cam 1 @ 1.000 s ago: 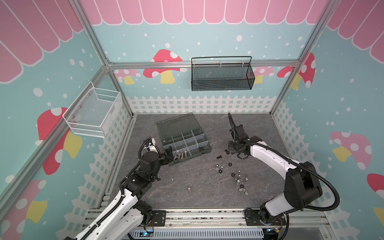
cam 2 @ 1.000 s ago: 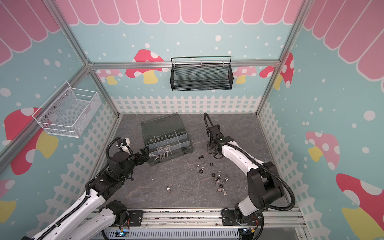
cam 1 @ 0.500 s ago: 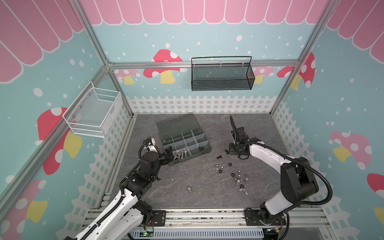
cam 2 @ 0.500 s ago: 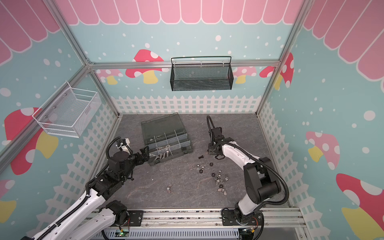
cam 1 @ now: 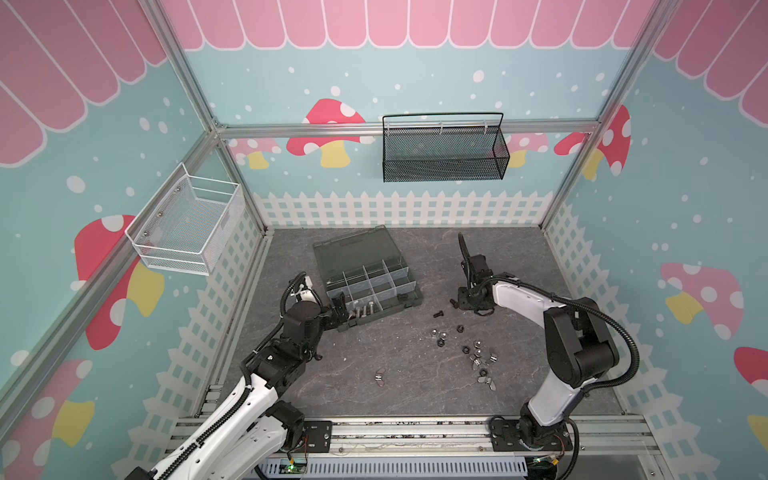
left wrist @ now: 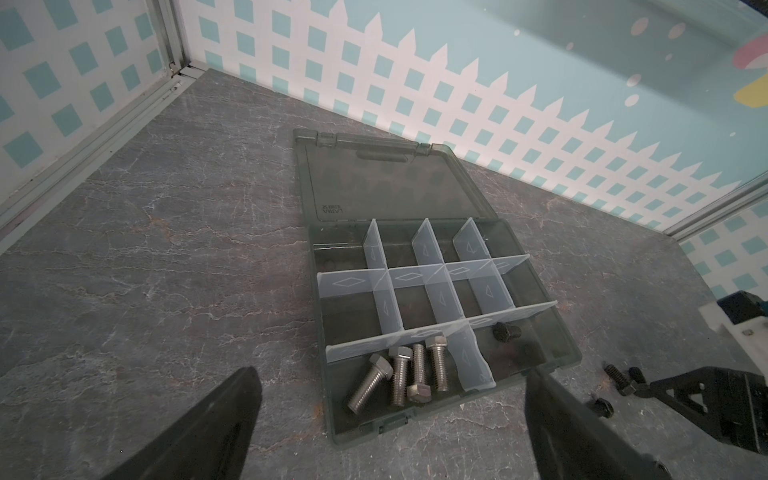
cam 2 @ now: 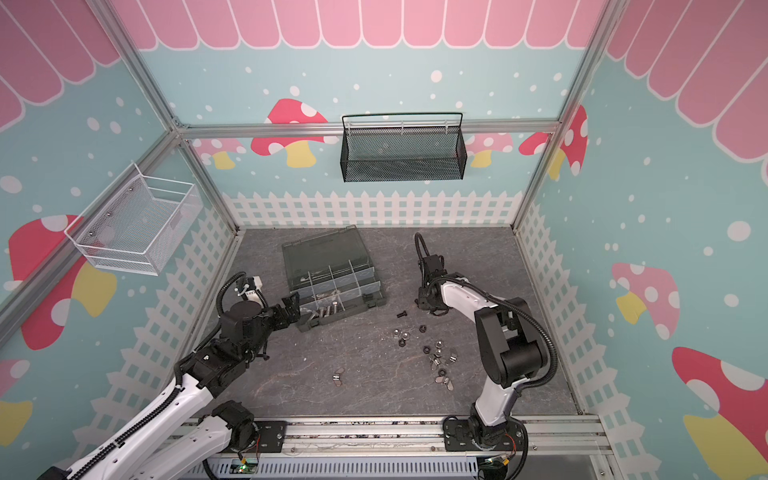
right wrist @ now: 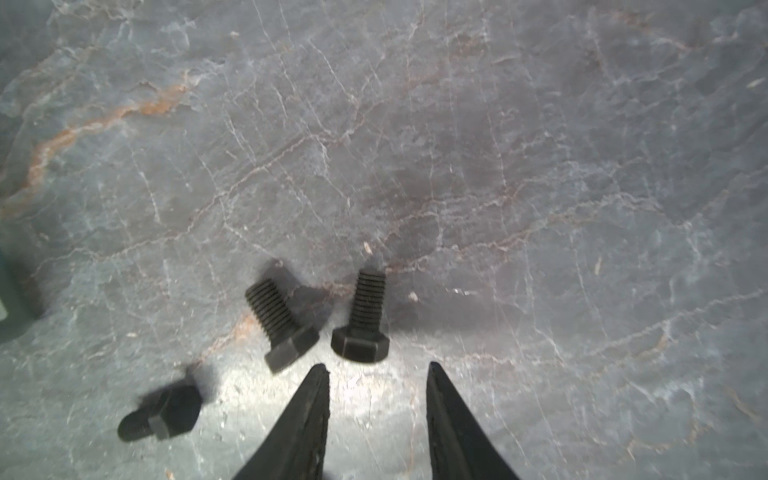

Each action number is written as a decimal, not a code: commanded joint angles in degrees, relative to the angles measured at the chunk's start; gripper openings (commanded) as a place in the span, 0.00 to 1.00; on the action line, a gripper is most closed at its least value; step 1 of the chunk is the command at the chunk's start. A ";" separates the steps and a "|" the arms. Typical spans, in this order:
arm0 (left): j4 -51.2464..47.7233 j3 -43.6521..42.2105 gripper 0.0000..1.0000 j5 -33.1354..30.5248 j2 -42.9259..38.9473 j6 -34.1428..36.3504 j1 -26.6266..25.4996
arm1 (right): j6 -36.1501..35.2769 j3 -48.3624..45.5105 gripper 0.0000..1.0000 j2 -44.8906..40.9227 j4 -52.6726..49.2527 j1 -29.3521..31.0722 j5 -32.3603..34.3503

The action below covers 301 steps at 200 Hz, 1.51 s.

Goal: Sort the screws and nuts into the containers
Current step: 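Carry the second black bolt over the organizer compartment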

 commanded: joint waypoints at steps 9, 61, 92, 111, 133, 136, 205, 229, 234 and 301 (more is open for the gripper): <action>-1.21 1.26 0.99 -0.60 -0.12 -1.19 0.44 | -1.26 2.40 0.40 2.99 1.04 -0.37 -1.05; -1.19 1.17 0.99 -0.95 -0.11 -0.98 0.53 | -1.62 2.97 0.37 6.60 1.63 -0.83 -1.39; -1.24 1.17 1.00 -1.11 -0.10 -1.10 0.53 | -1.45 1.59 0.34 6.98 2.49 -0.83 -2.34; -1.29 1.13 0.99 -1.13 -0.02 -1.11 0.55 | -1.36 0.77 0.31 6.98 2.90 -0.83 -3.00; -1.23 1.13 0.99 -1.13 -0.02 -1.11 0.62 | -1.27 0.16 0.24 6.57 3.07 -0.82 -3.60; -1.27 1.13 0.99 -1.13 -0.02 -1.11 0.62 | -1.27 0.10 0.23 6.43 3.00 -0.83 -3.64; -1.33 1.05 0.99 -1.04 -0.24 -1.33 0.68 | -0.96 -0.46 0.04 -0.20 1.73 -0.76 -4.11; -1.40 1.06 0.99 -0.96 -0.16 -1.37 0.70 | -0.70 -0.63 0.00 -3.58 1.54 -0.70 -4.94; -1.45 1.05 0.99 -0.96 -0.16 -1.44 0.70 | -0.63 -0.64 0.00 -4.08 1.55 -0.58 -5.13; -0.56 2.10 0.99 -0.65 2.53 -1.63 0.79 | 0.39 0.51 0.00 -10.03 1.41 2.22 -7.12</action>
